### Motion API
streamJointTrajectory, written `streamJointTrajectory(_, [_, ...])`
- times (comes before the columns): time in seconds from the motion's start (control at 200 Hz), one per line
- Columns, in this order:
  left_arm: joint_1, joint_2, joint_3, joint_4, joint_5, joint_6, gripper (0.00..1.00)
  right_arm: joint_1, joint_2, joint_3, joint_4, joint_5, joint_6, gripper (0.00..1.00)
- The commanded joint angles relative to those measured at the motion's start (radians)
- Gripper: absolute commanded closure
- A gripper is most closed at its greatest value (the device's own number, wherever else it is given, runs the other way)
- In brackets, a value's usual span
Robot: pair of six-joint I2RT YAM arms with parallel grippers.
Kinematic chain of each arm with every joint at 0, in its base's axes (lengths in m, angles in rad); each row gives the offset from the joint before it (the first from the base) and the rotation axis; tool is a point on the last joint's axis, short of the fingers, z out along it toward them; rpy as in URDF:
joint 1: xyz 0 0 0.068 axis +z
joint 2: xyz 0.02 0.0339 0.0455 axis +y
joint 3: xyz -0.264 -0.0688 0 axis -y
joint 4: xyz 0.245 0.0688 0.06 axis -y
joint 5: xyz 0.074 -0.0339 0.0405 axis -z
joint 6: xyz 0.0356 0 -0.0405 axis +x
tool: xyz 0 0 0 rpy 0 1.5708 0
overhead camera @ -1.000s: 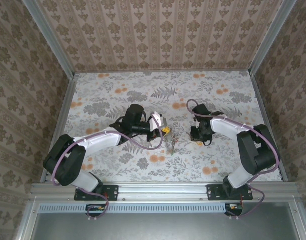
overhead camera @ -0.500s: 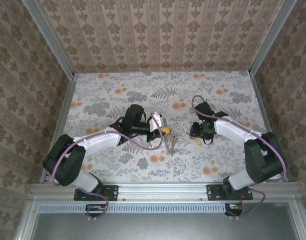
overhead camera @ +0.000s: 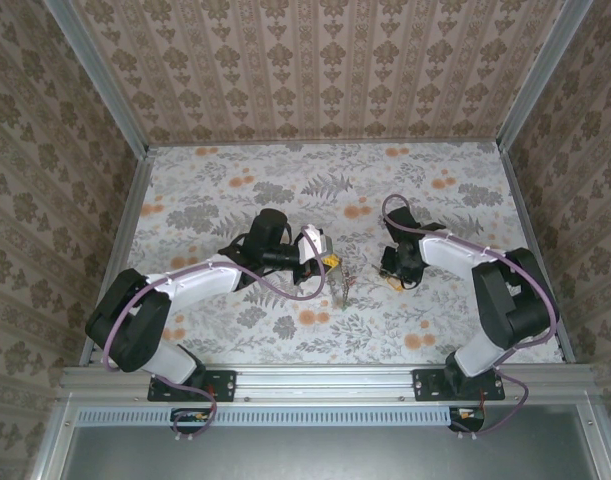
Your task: Put the keys on the keyring
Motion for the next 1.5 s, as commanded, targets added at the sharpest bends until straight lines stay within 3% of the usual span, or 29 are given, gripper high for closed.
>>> streamJointTrajectory(0.0, [0.004, -0.015, 0.031, 0.007, 0.018, 0.020, 1.00, 0.006, 0.024, 0.038, 0.000, -0.017, -0.038, 0.69])
streamJointTrajectory(0.3, [0.001, -0.005, 0.039, -0.003, 0.019, 0.023, 1.00, 0.007, 0.015, 0.048, 0.008, -0.048, -0.094, 0.79])
streamJointTrajectory(0.565, [-0.001, -0.005, 0.043, -0.015, 0.018, 0.029, 1.00, 0.009, 0.024, 0.057, 0.009, -0.091, -0.115, 0.81])
streamJointTrajectory(0.735, [-0.002, -0.005, 0.046, -0.017, 0.018, 0.029, 1.00, 0.008, 0.039, 0.068, -0.028, -0.047, -0.125, 0.81])
streamJointTrajectory(0.855, [-0.002, -0.004, 0.046, -0.017, 0.017, 0.031, 1.00, 0.009, 0.051, 0.078, -0.055, -0.020, -0.131, 0.90])
streamJointTrajectory(1.495, [-0.003, -0.009, 0.048, -0.020, 0.015, 0.032, 1.00, 0.010, 0.062, 0.088, -0.076, -0.032, -0.154, 0.85])
